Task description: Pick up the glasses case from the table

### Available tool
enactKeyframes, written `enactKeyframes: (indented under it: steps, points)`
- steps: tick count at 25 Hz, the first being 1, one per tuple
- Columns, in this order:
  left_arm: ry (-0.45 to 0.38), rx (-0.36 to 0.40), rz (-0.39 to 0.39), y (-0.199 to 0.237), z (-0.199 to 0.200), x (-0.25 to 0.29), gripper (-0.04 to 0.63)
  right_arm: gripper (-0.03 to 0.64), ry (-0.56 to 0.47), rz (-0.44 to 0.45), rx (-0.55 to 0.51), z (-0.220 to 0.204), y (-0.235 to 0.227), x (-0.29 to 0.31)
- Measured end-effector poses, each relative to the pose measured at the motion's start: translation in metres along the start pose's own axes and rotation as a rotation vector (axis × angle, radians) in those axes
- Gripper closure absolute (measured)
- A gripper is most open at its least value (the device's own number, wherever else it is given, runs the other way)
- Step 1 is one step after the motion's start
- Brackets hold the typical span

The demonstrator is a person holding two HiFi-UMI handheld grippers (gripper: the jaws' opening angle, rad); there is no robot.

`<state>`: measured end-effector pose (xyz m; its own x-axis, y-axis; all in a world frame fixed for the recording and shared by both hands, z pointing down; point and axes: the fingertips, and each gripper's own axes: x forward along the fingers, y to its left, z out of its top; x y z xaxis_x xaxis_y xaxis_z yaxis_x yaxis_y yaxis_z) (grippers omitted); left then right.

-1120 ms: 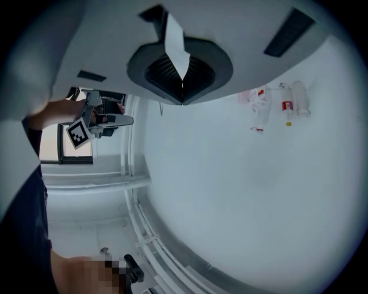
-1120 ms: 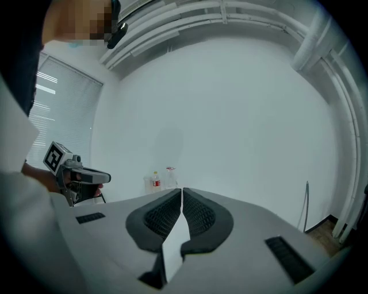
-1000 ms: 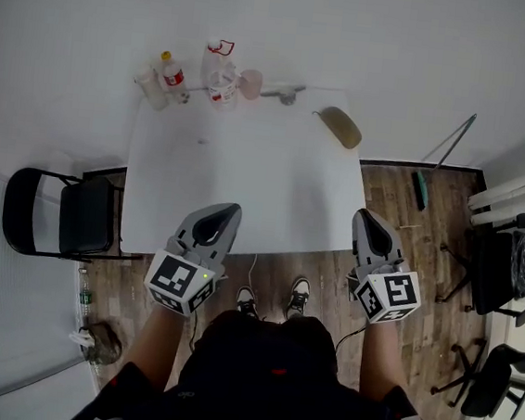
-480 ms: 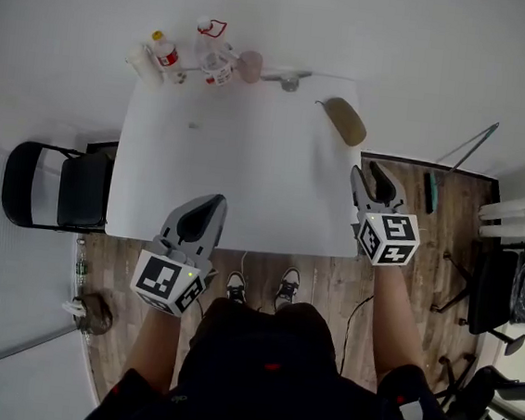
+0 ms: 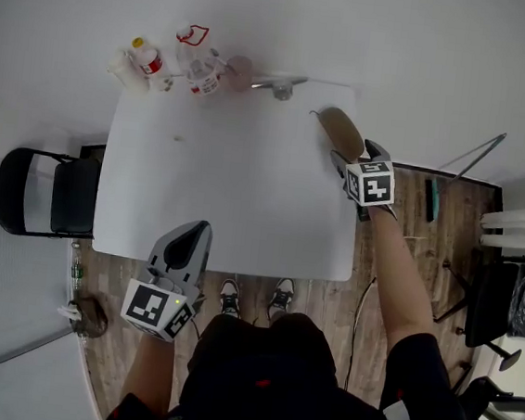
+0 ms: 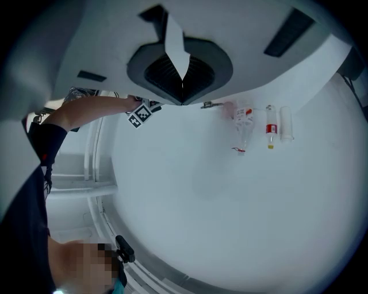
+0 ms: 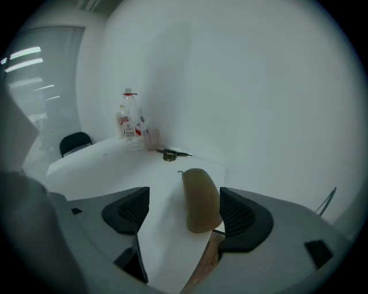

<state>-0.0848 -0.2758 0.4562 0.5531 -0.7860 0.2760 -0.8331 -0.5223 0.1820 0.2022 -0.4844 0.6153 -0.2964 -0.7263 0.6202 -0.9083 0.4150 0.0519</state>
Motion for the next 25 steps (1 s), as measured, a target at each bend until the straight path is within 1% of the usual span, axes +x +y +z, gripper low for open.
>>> enactKeyframes:
  steps: [6, 10, 16, 19, 23, 25]
  points:
    - [0.036, -0.013, 0.022, 0.013, -0.02, 0.019, 0.575, 0.249, 0.128, -0.002, -0.095, -0.012, -0.021, 0.061]
    - [0.06, -0.022, 0.018, 0.015, -0.034, 0.025, 0.575, 0.235, 0.177, 0.009, -0.097, -0.011, -0.035, 0.087]
    - [0.093, -0.032, 0.028, 0.024, -0.045, 0.028, 0.575, 0.22, 0.301, 0.052, -0.108, -0.025, -0.04, 0.12]
    - [0.11, -0.019, 0.033, 0.025, -0.05, 0.025, 0.575, 0.221, 0.326, 0.06, -0.113, -0.034, -0.04, 0.128]
    - [0.116, -0.027, 0.05, 0.029, -0.053, 0.017, 0.575, 0.221, 0.34, 0.114, -0.035, -0.039, -0.037, 0.131]
    - [0.117, -0.029, 0.052, 0.031, -0.053, 0.013, 0.575, 0.221, 0.33, 0.105, -0.035, -0.039, -0.04, 0.13]
